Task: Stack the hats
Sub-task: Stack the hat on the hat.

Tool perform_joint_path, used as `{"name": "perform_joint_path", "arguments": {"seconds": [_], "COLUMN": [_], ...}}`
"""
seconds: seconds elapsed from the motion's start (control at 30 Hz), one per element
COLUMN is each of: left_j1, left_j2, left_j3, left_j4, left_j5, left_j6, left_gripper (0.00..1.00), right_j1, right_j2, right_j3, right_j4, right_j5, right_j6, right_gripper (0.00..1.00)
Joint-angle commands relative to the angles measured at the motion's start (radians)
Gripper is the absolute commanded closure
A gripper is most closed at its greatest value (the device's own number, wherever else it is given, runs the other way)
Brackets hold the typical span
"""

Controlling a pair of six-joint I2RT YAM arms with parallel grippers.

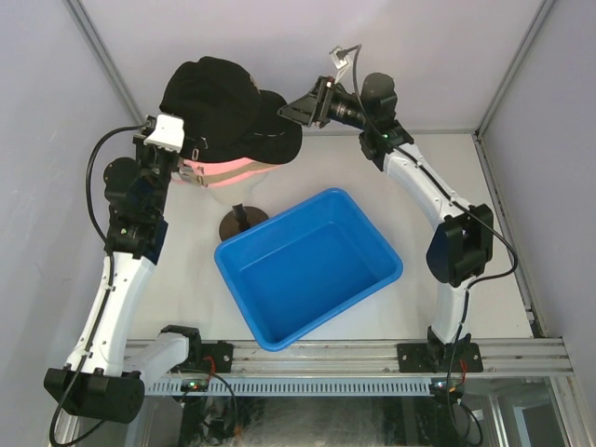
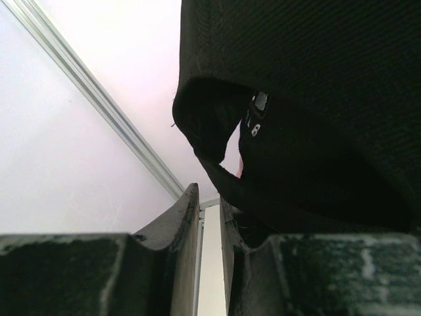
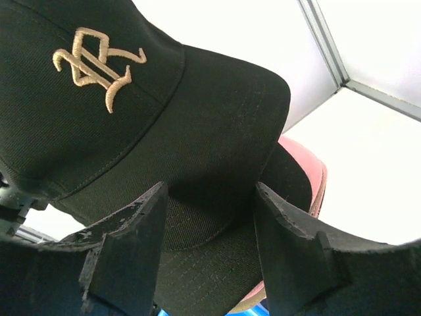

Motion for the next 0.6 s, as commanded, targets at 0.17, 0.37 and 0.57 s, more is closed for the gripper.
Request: {"name": "perform_joint_path", "arguments": {"seconds": [0.17,0.37,0.57], "left_j1": [-0.011,-0.017,-0.02], "left_j2": [0.007,-0.006,-0.026], "left_j3": [0.052,0.052,0.043], "left_j4": [-0.005,-0.004,-0.001], "left_j5": [0.017,0.008,0.0], "left_j6": [-0.007,-0.017,-0.03], "left_gripper": [0.78,0.77,0.73], "right_j1": [-0.017,-0.024,-0.024], "right_j2": [-0.064,-0.143,-0.166], "right_j3": [-0.074,-0.186,-0.247], "right_j4": [0.271,0.318,0.356], "right_j5": [-0.086,-0.081,-0.072], "right_j6": [0.002,0.002,0.002], "right_gripper": [0.47,0.47,0.47]}}
